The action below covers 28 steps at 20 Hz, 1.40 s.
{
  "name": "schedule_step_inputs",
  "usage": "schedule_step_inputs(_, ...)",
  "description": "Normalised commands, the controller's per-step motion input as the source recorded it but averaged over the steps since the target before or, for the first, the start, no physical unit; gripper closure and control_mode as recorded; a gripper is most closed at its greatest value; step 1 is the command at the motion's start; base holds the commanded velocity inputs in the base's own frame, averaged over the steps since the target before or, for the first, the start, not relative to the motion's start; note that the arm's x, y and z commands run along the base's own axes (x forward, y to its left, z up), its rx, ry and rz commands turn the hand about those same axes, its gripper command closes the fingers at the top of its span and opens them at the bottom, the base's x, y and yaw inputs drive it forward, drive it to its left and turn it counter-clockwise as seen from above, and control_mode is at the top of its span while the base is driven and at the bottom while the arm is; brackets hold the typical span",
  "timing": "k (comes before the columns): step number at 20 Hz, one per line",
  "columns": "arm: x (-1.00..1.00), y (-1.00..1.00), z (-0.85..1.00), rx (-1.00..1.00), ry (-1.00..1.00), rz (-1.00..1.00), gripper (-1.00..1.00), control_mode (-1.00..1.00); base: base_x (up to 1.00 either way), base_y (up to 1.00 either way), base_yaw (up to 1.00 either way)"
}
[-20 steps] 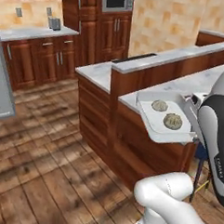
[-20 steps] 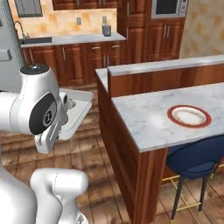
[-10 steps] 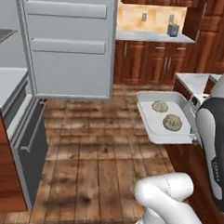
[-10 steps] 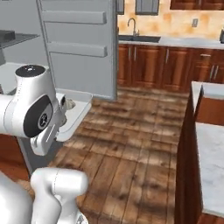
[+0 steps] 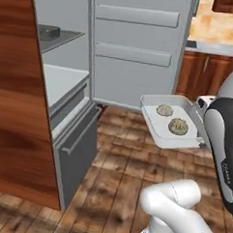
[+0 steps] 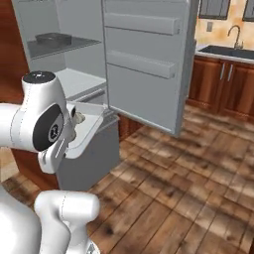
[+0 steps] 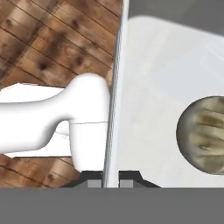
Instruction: Place two dumplings into each of the tupperware containers and then place the containers in the fridge.
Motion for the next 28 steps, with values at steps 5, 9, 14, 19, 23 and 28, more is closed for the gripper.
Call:
schedule_step_inputs(5, 0.0, 0.0, 0.0, 0.0, 0.0, 0.0, 1.0, 1.0, 0.15, -0.65, 0.56)
schedule_step_inputs(9, 0.0, 0.0, 0.0, 0.0, 0.0, 0.0, 1.0, 1.0, 0.1, -0.8, 0.55)
schedule_step_inputs(14, 0.0, 0.0, 0.0, 0.0, 0.0, 0.0, 1.0, 1.0, 0.07, -0.83, 0.52)
schedule_step_inputs(19, 0.0, 0.0, 0.0, 0.0, 0.0, 0.0, 1.0, 1.0, 0.14, -0.68, 0.48)
schedule_step_inputs(23, 0.0, 0.0, 0.0, 0.0, 0.0, 0.0, 1.0, 1.0, 0.65, -0.41, 0.56)
schedule_step_inputs(28, 0.0, 0.0, 0.0, 0.0, 0.0, 0.0, 1.0, 1.0, 0.64, -0.46, 0.5)
